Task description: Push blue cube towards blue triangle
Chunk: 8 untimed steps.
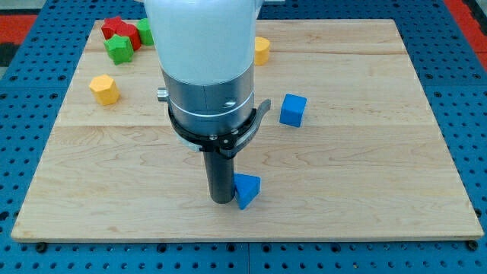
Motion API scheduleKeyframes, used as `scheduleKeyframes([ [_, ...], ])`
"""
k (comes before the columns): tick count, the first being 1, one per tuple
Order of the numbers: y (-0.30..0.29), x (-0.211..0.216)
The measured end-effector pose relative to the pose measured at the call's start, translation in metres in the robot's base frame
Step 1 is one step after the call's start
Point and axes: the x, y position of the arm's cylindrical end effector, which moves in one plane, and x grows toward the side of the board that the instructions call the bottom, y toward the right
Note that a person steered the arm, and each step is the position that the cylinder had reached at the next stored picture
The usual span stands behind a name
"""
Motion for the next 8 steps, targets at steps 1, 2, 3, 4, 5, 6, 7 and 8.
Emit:
scheduleKeyframes([
  [1,-0.008,-0.029],
  [2,-0.005,-0.100],
  [3,0.006,-0.171],
  [4,0.067,-0.227],
  [5,0.111,-0.210],
  [6,0.136,-0.166],
  [7,0.111,-0.128],
  [8,0.071,-0.125],
])
